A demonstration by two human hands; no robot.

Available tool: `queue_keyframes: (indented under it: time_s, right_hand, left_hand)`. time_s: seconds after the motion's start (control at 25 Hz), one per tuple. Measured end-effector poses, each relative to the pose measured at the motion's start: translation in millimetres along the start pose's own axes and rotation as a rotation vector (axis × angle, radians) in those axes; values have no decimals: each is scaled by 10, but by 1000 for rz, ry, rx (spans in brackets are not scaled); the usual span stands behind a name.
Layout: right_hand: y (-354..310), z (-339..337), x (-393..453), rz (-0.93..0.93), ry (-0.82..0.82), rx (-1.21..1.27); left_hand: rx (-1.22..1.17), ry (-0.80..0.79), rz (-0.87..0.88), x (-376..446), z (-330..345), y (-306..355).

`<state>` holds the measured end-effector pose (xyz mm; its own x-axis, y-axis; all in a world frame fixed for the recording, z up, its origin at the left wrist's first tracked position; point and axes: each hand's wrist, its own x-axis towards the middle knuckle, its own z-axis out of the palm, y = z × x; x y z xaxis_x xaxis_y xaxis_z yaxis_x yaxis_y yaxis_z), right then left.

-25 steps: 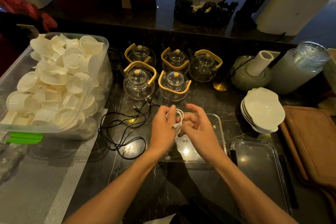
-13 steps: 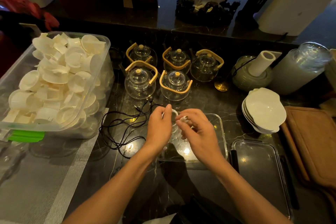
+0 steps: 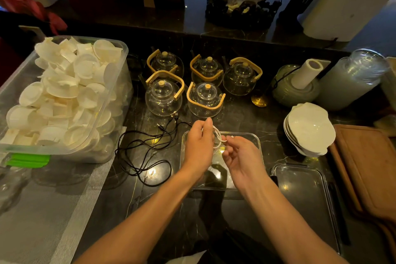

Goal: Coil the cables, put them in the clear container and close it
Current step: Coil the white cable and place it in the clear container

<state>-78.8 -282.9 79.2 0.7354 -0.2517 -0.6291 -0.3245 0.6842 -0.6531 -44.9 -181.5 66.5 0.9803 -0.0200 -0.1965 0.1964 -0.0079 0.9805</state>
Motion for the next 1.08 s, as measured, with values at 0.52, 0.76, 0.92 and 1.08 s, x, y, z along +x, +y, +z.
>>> queue_keyframes:
  time_s: [0.52,0.76,0.92,1.08]
  right_hand:
    - [25,1,39,189,-352,-178]
    - [12,-46,89,78,-371,-226]
    - [-10,-67,127,85,-351,-180]
    - [0,-74,131,131,-341,-134]
  left_hand:
    - [94,21,24,114,-134,-104]
    - [18,-62,0,167,-257,-174]
    - [21,-98,37,153,-334,-194]
    - [166,-119,131,122,-326,-237]
